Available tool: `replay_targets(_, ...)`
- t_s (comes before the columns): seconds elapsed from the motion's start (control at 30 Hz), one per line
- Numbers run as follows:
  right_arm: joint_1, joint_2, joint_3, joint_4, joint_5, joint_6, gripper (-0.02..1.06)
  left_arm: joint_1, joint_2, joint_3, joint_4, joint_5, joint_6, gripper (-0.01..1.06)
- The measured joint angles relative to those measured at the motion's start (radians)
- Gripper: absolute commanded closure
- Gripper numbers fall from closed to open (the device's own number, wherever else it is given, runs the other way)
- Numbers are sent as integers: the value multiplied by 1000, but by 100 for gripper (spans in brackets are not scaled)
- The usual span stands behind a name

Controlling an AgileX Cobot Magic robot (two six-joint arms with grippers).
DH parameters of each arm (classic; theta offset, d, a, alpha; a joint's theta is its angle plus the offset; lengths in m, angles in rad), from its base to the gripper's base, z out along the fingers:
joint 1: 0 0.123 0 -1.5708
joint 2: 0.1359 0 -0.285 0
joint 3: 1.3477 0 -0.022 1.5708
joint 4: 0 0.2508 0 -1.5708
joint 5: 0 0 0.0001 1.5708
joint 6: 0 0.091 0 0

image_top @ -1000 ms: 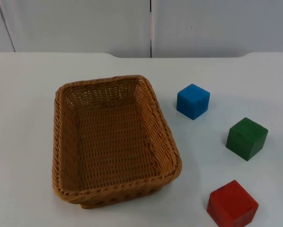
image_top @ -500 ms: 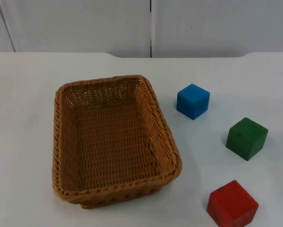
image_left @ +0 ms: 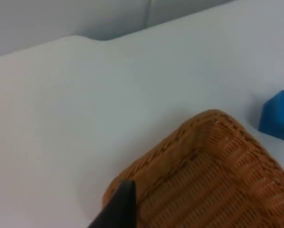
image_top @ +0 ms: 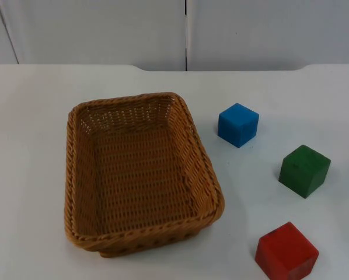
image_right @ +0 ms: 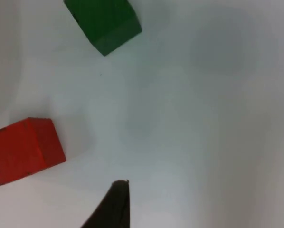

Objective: Pick up one cube with each hand and place exactly two cubes into the same basket, leaving the remaining cube outside.

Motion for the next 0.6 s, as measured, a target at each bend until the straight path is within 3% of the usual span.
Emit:
replay_targets(0.2,16,59,0,22,-18,0,-1,-90,122,-136,7,28,2,0)
replay_targets(0.4,141,95,0,18,-88,-4,-1,-156,255,-297,18,102,4,0)
replay_targets(0.6,246,121,-1,-42,-175,-4,-1,-199,367,-417,40,135,-9,0)
